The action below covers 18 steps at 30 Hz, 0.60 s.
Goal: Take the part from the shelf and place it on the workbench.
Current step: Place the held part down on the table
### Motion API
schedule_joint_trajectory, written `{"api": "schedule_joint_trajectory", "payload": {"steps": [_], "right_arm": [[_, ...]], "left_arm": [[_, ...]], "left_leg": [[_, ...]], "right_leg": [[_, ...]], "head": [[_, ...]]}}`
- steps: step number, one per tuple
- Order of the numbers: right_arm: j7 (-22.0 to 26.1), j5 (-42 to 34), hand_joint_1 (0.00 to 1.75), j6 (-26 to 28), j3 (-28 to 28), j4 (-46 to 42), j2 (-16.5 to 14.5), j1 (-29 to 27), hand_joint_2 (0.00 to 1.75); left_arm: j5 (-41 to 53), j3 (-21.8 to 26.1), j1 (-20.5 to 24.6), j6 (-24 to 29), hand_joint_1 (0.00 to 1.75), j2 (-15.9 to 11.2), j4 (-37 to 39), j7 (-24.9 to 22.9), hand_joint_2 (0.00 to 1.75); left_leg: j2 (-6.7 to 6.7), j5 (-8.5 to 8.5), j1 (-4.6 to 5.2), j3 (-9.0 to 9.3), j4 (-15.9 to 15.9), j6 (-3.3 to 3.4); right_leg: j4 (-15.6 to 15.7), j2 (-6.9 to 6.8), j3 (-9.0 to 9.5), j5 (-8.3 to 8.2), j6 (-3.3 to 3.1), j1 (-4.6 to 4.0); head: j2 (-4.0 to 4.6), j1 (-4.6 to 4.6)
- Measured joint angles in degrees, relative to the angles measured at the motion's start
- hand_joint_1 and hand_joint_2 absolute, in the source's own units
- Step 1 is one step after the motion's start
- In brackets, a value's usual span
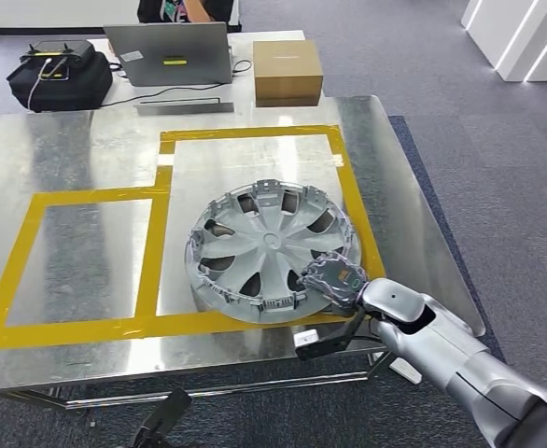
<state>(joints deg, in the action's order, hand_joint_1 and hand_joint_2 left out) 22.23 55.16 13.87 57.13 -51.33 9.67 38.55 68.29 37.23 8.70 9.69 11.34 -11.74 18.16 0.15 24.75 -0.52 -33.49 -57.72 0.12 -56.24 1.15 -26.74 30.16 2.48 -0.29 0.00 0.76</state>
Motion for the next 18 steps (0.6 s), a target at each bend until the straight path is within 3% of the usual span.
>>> {"api": "schedule_joint_trajectory", "payload": {"steps": [6, 12, 18], "right_arm": [[-1.6, -1.6, 0.00, -0.4, 0.0, 0.0, 0.3, -0.3, 1.75], [-6.5, -1.4, 0.00, 2.4, -2.3, -0.1, 0.9, -1.6, 1.75], [-6.9, -1.0, 0.00, 2.6, -4.2, -1.0, 1.4, -2.4, 1.75]], "left_arm": [[-0.6, -0.4, 0.0, 0.7, 0.00, -0.2, 0.0, 0.0, 1.75], [-1.3, -0.5, -0.2, 1.4, 0.00, -0.3, 0.0, 0.0, 1.75], [-1.7, -0.6, -0.3, 1.4, 0.00, -0.3, 0.0, 0.0, 1.75]], "left_leg": [[0.00, 0.01, 0.00, 0.01, 0.0, 0.00], [-0.09, 0.00, 0.02, 0.00, 0.0, 0.00], [-0.18, 0.00, 0.05, 0.00, 0.0, 0.01]], "right_leg": [[0.0, -0.03, -0.51, 0.05, -0.07, 0.00], [0.0, -0.18, -0.47, 0.05, -0.07, 0.02], [0.0, -0.28, -0.46, 0.05, -0.07, 0.05]], "head": [[0.00, 0.00], [0.00, -0.01], [0.00, -0.01]]}}
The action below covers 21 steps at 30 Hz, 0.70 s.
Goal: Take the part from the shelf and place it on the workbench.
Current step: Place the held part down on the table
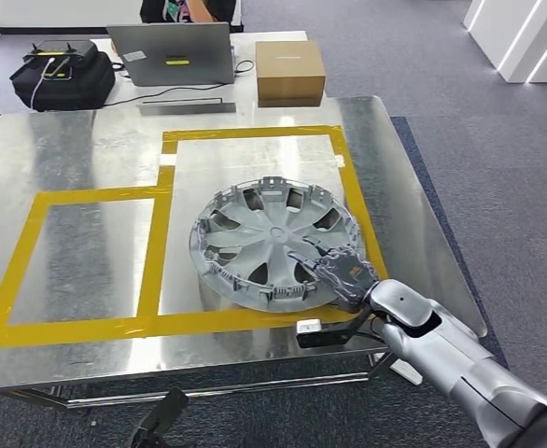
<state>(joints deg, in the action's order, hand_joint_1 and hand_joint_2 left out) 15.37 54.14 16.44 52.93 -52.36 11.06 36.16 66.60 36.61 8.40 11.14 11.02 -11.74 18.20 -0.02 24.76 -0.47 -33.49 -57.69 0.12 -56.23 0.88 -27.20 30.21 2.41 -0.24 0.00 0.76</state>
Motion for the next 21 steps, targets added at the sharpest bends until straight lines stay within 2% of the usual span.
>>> {"api": "schedule_joint_trajectory", "payload": {"steps": [8, 12, 15, 16, 19, 20, 21], "right_arm": [[0.4, -0.8, 0.00, 0.8, -3.1, -1.8, 0.2, -1.6, 1.75], [-0.8, -7.0, 0.00, -0.5, -7.8, -5.5, 0.5, -3.8, 1.75], [-2.0, -13.7, 0.00, -5.8, -12.2, -9.0, 1.0, -5.0, 1.75], [-2.3, -15.2, 0.00, -7.4, -13.6, -10.0, 1.2, -5.1, 1.31], [-2.5, -17.4, 0.00, -9.9, -16.6, -12.0, 1.7, -5.3, 1.31], [-2.5, -18.4, 0.00, -10.9, -17.2, -12.3, 1.8, -5.3, 1.75], [-2.5, -19.6, 0.00, -12.4, -17.9, -12.7, 1.9, -5.3, 1.75]], "left_arm": [[-0.7, -0.4, -0.1, 0.2, 0.00, 0.0, 0.0, 0.0, 1.75], [-1.8, -0.4, -0.4, 0.8, 0.00, 0.0, 0.0, 0.3, 1.75], [-2.7, -0.3, -0.8, 1.2, 0.00, -0.1, 0.0, 0.6, 1.75], [-2.9, -0.3, -1.0, 1.3, 0.00, -0.1, 0.0, 0.6, 1.75], [-3.1, -0.3, -1.2, 1.4, 0.00, -0.3, 0.0, 0.7, 1.75], [-3.2, -0.3, -1.2, 1.4, 0.00, -0.3, 0.0, 0.7, 1.75], [-3.4, -0.2, -1.2, 1.4, 0.00, -0.3, 0.0, 0.7, 1.75]], "left_leg": [[-0.03, 0.00, 0.00, -0.01, 0.0, 0.00], [-0.05, -0.02, 0.03, -0.16, 0.0, -0.01], [-0.06, -0.08, 0.05, -0.27, 0.0, -0.01], [-0.06, -0.08, 0.05, -0.27, 0.0, 0.00], [-0.07, -0.08, 0.06, -0.27, 0.0, 0.00], [-0.07, -0.08, 0.06, -0.28, 0.0, 0.00], [-0.07, -0.08, 0.06, -0.28, 0.0, 0.00]], "right_leg": [[0.0, -0.05, 0.00, 0.01, 0.01, 0.00], [0.0, -0.07, 0.22, 0.01, 0.02, 0.02], [0.0, -0.09, 0.38, -0.01, 0.03, 0.04], [0.0, -0.10, 0.38, -0.01, 0.04, 0.04], [0.0, -0.11, 0.38, -0.01, 0.04, 0.05], [0.0, -0.11, 0.37, -0.01, 0.04, 0.05], [0.0, -0.11, 0.37, -0.01, 0.04, 0.05]], "head": [[0.00, 0.01], [0.00, 0.01], [0.00, 0.01], [0.00, 0.01], [0.00, 0.00], [0.00, 0.00], [0.00, 0.01]]}}
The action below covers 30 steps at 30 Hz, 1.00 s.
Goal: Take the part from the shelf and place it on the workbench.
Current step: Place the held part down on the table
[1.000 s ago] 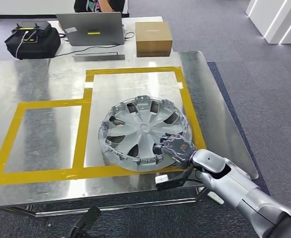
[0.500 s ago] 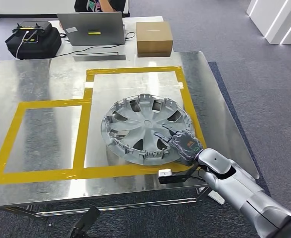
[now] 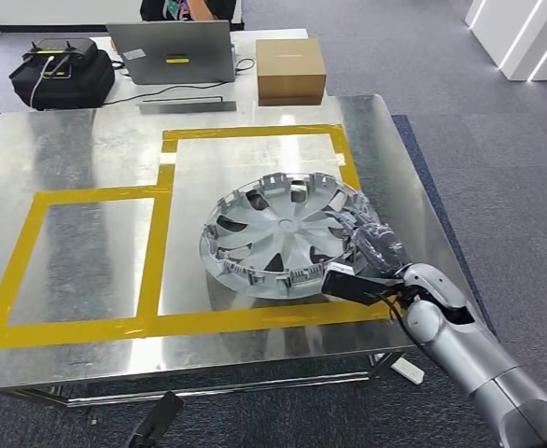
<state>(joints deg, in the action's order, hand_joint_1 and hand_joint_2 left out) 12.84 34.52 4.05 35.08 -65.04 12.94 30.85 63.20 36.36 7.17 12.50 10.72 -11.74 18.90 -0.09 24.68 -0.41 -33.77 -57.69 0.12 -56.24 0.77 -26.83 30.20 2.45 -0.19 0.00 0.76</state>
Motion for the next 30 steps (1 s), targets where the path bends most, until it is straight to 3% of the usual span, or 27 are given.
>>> {"api": "schedule_joint_trajectory", "payload": {"steps": [6, 15, 20, 25, 30], "right_arm": [[-0.1, -8.8, 0.00, -11.7, -2.6, -0.6, 1.9, 2.0, 1.75], [-1.8, -14.9, 0.00, -19.0, -2.6, -0.6, 3.9, 5.6, 1.75], [-3.5, -27.3, 0.00, -28.4, -0.1, 0.6, 6.7, 10.9, 1.75], [3.6, -36.8, 0.00, -26.3, 0.5, -1.0, 7.8, 9.7, 1.75], [5.1, -38.6, 0.00, -24.3, -0.3, -3.4, 7.5, 6.3, 1.75]], "left_arm": [[-1.1, 0.1, -0.2, -0.2, 0.00, -0.2, 0.0, 0.2, 1.75], [-1.7, 0.1, -0.2, -0.1, 0.00, -0.3, 0.0, 0.1, 1.75], [-2.2, 0.2, -0.2, 0.0, 0.00, -0.4, 0.0, 0.1, 1.75], [-2.2, 0.2, -0.2, -0.1, 0.00, -0.3, 0.0, 0.1, 1.75], [-2.2, 0.2, -0.1, -0.2, 0.00, -0.2, 0.0, 0.1, 1.75]], "left_leg": [[-0.05, -0.01, 0.00, -0.01, 0.0, 0.00], [-0.06, -0.01, 0.02, -0.03, 0.0, 0.00], [-0.06, -0.01, 0.05, -0.04, 0.0, 0.00], [-0.07, 0.00, 0.05, -0.04, 0.0, 0.01], [-0.14, -0.01, 0.05, -0.08, 0.0, 0.01]], "right_leg": [[0.0, -0.04, 0.01, 0.00, 0.00, 0.00], [0.0, -0.06, 0.00, 0.00, 0.00, 0.01], [0.0, -0.07, -0.02, 0.00, 0.01, 0.05], [0.0, -0.06, 0.00, 0.00, 0.01, 0.05], [0.0, -0.17, -0.02, 0.01, 0.01, 0.04]], "head": [[0.00, -0.01], [0.00, 0.00], [0.00, 0.01], [0.00, -0.01], [0.00, -0.01]]}}
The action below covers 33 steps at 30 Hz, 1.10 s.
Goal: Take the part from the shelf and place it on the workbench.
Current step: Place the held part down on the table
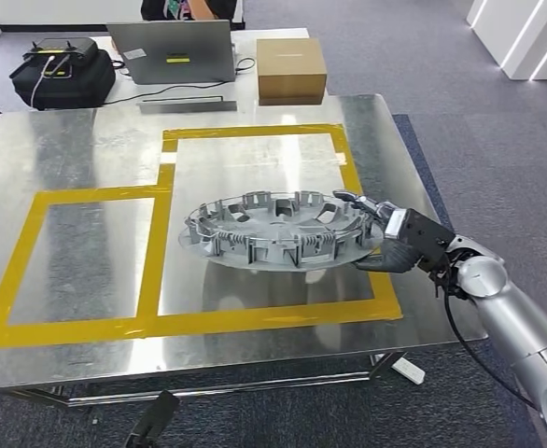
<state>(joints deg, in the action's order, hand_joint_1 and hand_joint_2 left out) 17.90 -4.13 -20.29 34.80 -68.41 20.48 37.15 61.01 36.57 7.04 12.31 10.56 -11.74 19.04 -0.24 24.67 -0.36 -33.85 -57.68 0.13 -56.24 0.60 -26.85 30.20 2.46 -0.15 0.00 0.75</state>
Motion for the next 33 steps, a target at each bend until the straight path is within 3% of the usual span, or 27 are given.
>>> {"api": "schedule_joint_trajectory", "payload": {"steps": [3, 5, 11, 18, 24, 27, 31, 33], "right_arm": [[-0.4, 2.8, 0.00, 4.4, -1.6, -1.7, -0.9, -2.0, 1.75], [-3.4, 7.9, 0.00, 4.9, -1.3, -2.2, -1.0, -2.0, 1.75], [-15.0, 19.6, 0.00, -7.0, 9.5, 2.3, 3.0, 8.0, 1.75], [-19.2, 22.7, 0.00, -6.9, 18.9, 7.1, 4.0, 13.6, 1.75], [-20.8, 23.5, 0.00, -10.0, 25.6, 10.1, 4.7, 16.3, 1.75], [-17.8, 20.6, 0.00, -4.9, 26.5, 10.9, 4.8, 16.6, 1.75], [-11.9, 20.3, 0.00, 9.6, 23.6, 10.1, 4.0, 14.4, 1.75], [-9.0, 22.1, 0.00, 14.7, 21.1, 8.4, 3.2, 11.8, 1.75]], "left_arm": [[-0.3, 0.0, -0.1, 0.0, 0.00, 0.0, 0.0, 0.0, 1.75], [-0.4, 0.0, -0.1, 0.0, 0.00, 0.0, 0.0, 0.0, 1.75], [-0.6, 0.0, -0.1, 0.4, 0.00, 0.0, 0.0, -0.9, 1.75], [-1.1, 0.0, -0.2, 0.9, 0.00, 0.0, 0.0, -1.4, 1.75], [-1.6, 0.0, -0.2, 1.4, 0.00, 0.0, 0.0, -2.0, 1.75], [-1.7, 0.0, -0.3, 1.3, 0.00, 0.0, 0.0, -1.7, 1.75], [-1.7, 0.0, -0.4, 0.7, 0.00, 0.1, 0.0, -1.0, 1.75], [-1.6, -0.1, -0.4, 0.4, 0.00, 0.1, 0.0, -0.9, 0.87]], "left_leg": [[-0.05, -0.01, 0.00, -0.03, 0.0, 0.00], [-0.04, -0.01, 0.00, -0.04, 0.0, -0.01], [-0.11, -0.17, 0.07, -0.16, 0.0, 0.12], [-0.21, -0.19, 0.10, -0.17, 0.0, 0.13], [-0.23, -0.19, 0.10, -0.18, 0.0, 0.13], [-0.22, -0.19, 0.10, -0.19, 0.0, 0.13], [-0.27, -0.19, 0.08, -0.18, 0.0, 0.13], [-0.30, -0.19, 0.07, -0.18, 0.0, 0.13]], "right_leg": [[0.0, -0.02, -0.01, 0.00, 0.00, -0.01], [0.0, -0.01, -0.02, 0.00, 0.00, 0.00], [0.0, -0.11, -0.10, -0.07, 0.10, 0.08], [0.0, -0.18, -0.09, -0.11, 0.16, 0.11], [0.0, -0.19, -0.10, -0.11, 0.16, 0.11], [0.0, -0.16, -0.11, -0.11, 0.16, 0.11], [0.0, -0.24, -0.09, -0.10, 0.15, 0.09], [0.0, -0.28, -0.08, -0.10, 0.15, 0.09]], "head": [[0.00, 0.01], [0.00, 0.01], [0.00, 0.01], [0.00, 0.01], [0.00, 0.01], [0.00, 0.02], [0.00, 0.01], [0.00, 0.01]]}}
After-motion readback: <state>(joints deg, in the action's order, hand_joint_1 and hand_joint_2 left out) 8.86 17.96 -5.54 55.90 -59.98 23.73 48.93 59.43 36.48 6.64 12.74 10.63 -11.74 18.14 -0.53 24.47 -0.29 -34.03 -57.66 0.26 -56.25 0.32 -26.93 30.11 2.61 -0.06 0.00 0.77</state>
